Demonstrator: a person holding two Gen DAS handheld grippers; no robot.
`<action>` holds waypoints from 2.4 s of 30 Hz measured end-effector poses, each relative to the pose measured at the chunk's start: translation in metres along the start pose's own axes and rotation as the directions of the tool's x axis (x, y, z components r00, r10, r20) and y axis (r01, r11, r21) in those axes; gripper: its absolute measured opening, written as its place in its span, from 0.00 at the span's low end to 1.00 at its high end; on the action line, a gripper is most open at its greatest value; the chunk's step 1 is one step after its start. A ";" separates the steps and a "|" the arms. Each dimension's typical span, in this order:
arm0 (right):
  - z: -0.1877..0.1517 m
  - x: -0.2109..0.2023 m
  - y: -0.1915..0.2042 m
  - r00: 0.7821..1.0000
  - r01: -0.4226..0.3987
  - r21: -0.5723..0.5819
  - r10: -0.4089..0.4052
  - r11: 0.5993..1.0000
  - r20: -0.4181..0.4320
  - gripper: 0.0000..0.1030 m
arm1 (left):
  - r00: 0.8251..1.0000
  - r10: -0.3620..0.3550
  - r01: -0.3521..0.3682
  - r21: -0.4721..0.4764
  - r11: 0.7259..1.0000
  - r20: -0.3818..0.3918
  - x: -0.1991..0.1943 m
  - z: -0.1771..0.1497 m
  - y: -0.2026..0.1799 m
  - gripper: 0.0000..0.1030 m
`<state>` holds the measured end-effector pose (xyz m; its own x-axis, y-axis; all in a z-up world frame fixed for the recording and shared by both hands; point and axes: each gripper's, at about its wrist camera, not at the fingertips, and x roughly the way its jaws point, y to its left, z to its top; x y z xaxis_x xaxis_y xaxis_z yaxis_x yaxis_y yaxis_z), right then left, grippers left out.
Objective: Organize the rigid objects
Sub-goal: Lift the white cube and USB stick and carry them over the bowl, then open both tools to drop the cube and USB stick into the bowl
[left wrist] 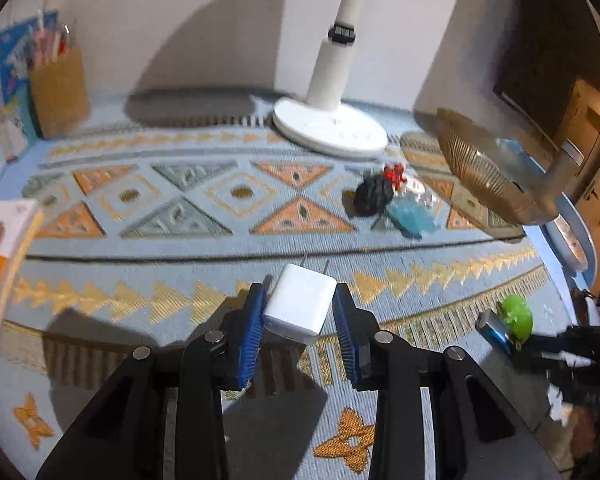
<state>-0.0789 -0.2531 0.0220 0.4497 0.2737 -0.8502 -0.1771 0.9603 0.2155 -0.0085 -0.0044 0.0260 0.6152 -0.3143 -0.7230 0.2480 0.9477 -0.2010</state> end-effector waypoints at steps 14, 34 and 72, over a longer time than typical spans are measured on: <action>0.004 0.019 0.036 0.988 0.142 -0.193 -0.125 0.971 0.096 0.22 | 1.000 0.014 -0.014 0.054 0.998 -0.009 0.001 -0.003 -0.009 0.30; 0.045 -0.143 -0.009 0.874 0.174 0.029 -0.168 0.984 0.456 0.22 | 0.967 -0.181 0.155 0.150 0.976 0.177 -0.078 0.069 -0.095 0.30; 0.122 -0.125 -0.207 0.855 0.276 0.427 -0.422 0.861 0.300 0.36 | 0.960 -0.254 0.232 0.174 0.957 0.119 0.011 0.147 -0.191 0.80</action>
<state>0.0087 -0.4795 0.1420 0.7219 -0.1555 -0.6743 0.3451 0.9255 0.1560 0.0606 -0.1967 0.1536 0.6167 -0.5492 -0.5640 0.5104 0.8244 -0.2446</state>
